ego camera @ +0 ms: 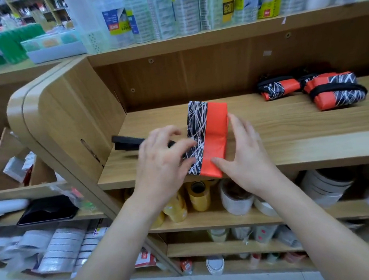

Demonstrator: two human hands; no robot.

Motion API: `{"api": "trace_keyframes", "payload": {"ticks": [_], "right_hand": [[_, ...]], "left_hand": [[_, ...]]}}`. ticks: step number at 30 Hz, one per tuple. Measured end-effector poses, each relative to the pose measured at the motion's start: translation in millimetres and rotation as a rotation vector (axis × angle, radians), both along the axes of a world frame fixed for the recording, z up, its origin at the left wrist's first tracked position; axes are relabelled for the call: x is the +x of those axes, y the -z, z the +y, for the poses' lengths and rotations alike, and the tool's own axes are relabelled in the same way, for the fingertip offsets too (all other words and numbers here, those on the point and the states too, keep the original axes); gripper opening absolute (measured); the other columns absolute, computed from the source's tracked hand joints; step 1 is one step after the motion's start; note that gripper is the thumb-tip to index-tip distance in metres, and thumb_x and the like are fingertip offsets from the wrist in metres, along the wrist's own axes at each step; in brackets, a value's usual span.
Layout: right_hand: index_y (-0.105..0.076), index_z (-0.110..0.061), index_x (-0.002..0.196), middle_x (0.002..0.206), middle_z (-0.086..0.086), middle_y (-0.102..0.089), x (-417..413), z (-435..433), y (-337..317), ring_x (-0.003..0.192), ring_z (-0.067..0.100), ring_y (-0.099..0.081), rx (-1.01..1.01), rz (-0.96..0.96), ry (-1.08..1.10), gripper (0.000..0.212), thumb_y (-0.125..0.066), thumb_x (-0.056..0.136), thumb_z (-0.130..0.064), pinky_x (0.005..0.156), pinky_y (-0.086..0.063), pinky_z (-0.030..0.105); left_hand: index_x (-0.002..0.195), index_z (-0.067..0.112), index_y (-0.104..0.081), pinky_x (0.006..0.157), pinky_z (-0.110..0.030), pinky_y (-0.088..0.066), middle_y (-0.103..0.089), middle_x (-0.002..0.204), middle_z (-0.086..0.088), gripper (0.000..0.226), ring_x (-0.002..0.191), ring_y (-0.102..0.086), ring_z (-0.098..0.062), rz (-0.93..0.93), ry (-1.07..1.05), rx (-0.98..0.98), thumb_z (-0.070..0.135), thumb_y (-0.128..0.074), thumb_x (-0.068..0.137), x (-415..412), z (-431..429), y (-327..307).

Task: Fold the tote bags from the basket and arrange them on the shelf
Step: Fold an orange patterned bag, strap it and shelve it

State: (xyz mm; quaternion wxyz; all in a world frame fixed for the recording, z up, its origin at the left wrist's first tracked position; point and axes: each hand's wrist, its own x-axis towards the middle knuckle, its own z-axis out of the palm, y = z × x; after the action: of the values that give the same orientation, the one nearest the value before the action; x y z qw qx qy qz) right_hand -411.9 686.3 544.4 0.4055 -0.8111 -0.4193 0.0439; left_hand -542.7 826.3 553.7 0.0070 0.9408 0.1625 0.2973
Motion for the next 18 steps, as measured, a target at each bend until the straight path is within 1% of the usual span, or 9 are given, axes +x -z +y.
{"api": "trace_keyframes", "payload": {"ticks": [2,4,6,8,10,13,15,16,18], "right_hand": [[-0.001,-0.030,0.155,0.155,0.002,-0.027,6,0,-5,0.139,0.027,-0.028,-0.089,0.009,-0.004,0.107,-0.077,0.080,-0.030,0.112,-0.025,0.037],[0.005,-0.031,0.155,0.154,0.005,-0.034,13,-1,-8,0.140,0.028,-0.031,-0.161,0.077,-0.044,0.112,-0.078,0.080,-0.031,0.114,-0.027,0.039],[0.009,-0.032,0.154,0.154,0.006,-0.036,22,0,-12,0.141,0.025,-0.033,-0.208,0.175,-0.101,0.120,-0.081,0.076,-0.029,0.115,-0.030,0.040],[0.007,-0.033,0.155,0.153,0.005,-0.039,31,3,-20,0.136,0.018,-0.041,-0.133,0.342,-0.126,0.119,-0.082,0.077,-0.028,0.111,-0.035,0.034],[-0.001,-0.028,0.157,0.141,0.005,-0.051,40,12,-27,0.121,0.013,-0.052,-0.024,0.455,-0.080,0.108,-0.078,0.081,-0.032,0.100,-0.039,0.027],[-0.028,-0.019,0.152,0.127,0.007,-0.057,44,31,-31,0.112,0.019,-0.060,0.092,0.470,-0.001,0.086,-0.077,0.082,-0.033,0.100,-0.048,0.034],[-0.058,-0.018,0.128,0.121,0.009,-0.063,40,39,-26,0.100,0.017,-0.063,0.186,0.508,-0.033,0.044,-0.073,0.086,-0.018,0.092,-0.053,0.031],[-0.066,-0.019,0.114,0.115,0.010,-0.066,37,41,-24,0.092,0.015,-0.065,0.230,0.548,-0.057,0.027,-0.070,0.088,-0.011,0.085,-0.056,0.028],[-0.070,-0.018,0.101,0.104,0.011,-0.069,32,38,-21,0.078,0.012,-0.067,0.304,0.674,-0.091,0.020,-0.065,0.090,-0.003,0.072,-0.058,0.025]], "left_hand": [[0.125,0.026,-0.065,0.104,-0.051,-0.040,-0.054,0.138,-0.002,0.042,0.130,-0.045,-0.022,0.192,0.169,-0.021,0.046,-0.044,0.094,-4,3,3],[0.144,0.033,-0.044,0.118,-0.045,-0.024,-0.037,0.154,0.008,0.060,0.143,-0.028,-0.011,0.365,0.211,-0.171,0.062,-0.031,0.093,-11,2,8],[0.147,0.034,-0.036,0.120,-0.041,-0.022,-0.032,0.156,0.010,0.065,0.145,-0.024,-0.009,0.373,0.246,-0.191,0.060,-0.049,0.089,-16,3,15],[0.141,0.027,-0.048,0.113,-0.043,-0.035,-0.045,0.148,0.006,0.060,0.139,-0.038,-0.014,0.303,0.283,-0.170,0.026,-0.068,0.084,-18,2,18],[0.131,0.022,-0.059,0.104,-0.042,-0.045,-0.057,0.138,0.003,0.061,0.130,-0.049,-0.017,0.221,0.294,-0.168,0.004,-0.062,0.073,-16,1,17],[0.123,0.023,-0.065,0.095,-0.037,-0.051,-0.064,0.126,0.007,0.052,0.119,-0.056,-0.013,0.152,0.316,-0.205,0.007,-0.051,0.075,-14,-2,15],[0.120,0.027,-0.066,0.092,-0.030,-0.051,-0.066,0.119,0.010,0.043,0.114,-0.057,-0.005,0.111,0.292,-0.360,0.017,-0.050,0.081,-16,0,14],[0.118,0.029,-0.067,0.091,-0.028,-0.050,-0.066,0.116,0.011,0.037,0.111,-0.057,-0.002,0.090,0.275,-0.451,0.016,-0.055,0.086,-16,1,12],[0.115,0.030,-0.069,0.087,-0.030,-0.052,-0.068,0.109,0.013,0.028,0.104,-0.061,-0.003,0.046,0.245,-0.606,0.016,-0.065,0.091,-16,3,8]]}}
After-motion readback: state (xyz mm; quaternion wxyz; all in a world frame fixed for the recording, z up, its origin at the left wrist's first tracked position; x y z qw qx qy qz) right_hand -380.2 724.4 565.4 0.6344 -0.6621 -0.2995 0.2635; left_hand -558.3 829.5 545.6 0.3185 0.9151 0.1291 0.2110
